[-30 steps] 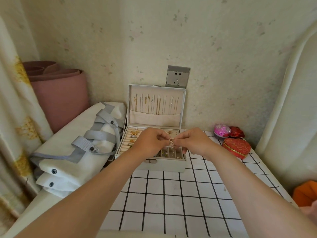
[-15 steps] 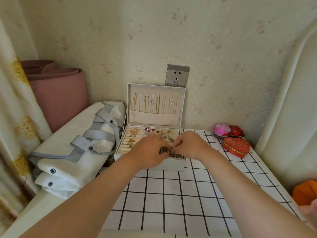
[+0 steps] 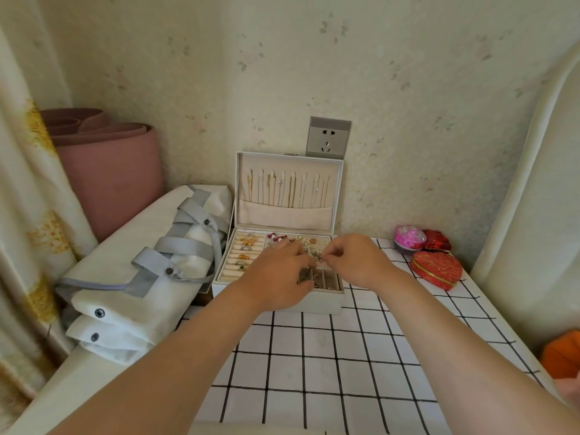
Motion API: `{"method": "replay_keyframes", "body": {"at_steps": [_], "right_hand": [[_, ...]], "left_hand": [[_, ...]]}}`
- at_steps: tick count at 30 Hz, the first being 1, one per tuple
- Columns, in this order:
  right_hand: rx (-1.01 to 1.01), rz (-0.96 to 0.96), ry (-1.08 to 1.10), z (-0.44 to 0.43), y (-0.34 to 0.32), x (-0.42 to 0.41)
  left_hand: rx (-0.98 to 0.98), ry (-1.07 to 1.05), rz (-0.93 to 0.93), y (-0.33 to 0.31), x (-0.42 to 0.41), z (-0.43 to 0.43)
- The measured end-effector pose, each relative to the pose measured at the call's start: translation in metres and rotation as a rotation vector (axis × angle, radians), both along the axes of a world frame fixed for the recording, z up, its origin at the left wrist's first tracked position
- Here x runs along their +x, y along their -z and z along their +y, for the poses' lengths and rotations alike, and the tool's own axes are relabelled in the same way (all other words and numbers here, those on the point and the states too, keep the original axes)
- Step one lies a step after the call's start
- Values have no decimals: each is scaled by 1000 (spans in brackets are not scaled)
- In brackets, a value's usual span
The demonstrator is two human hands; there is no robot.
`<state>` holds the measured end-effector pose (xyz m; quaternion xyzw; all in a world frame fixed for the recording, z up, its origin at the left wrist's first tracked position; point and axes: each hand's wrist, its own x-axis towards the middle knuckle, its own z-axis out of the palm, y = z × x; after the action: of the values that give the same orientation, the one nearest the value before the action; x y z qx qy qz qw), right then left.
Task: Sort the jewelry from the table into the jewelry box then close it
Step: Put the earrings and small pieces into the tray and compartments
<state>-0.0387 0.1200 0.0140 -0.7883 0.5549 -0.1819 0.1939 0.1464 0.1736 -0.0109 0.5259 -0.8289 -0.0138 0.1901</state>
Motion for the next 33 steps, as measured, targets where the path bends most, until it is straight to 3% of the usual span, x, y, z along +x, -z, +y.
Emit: {"method": "replay_keyframes", "body": {"at_steps": [6, 19, 22, 26, 33], "right_hand": [[-97, 51, 39, -6, 11, 0], [-78, 35, 25, -18, 11, 1], [-48, -123, 35, -18, 4, -1], [132, -451, -3, -5, -13, 1], [304, -614, -23, 6, -21, -2]], "left_hand": [[56, -4, -17, -5, 1, -4], [18, -106, 214, -10, 1, -13], [57, -134, 314, -10, -2, -14], [194, -121, 611, -16, -11, -13], [309, -199, 994, -26, -13, -8]]}}
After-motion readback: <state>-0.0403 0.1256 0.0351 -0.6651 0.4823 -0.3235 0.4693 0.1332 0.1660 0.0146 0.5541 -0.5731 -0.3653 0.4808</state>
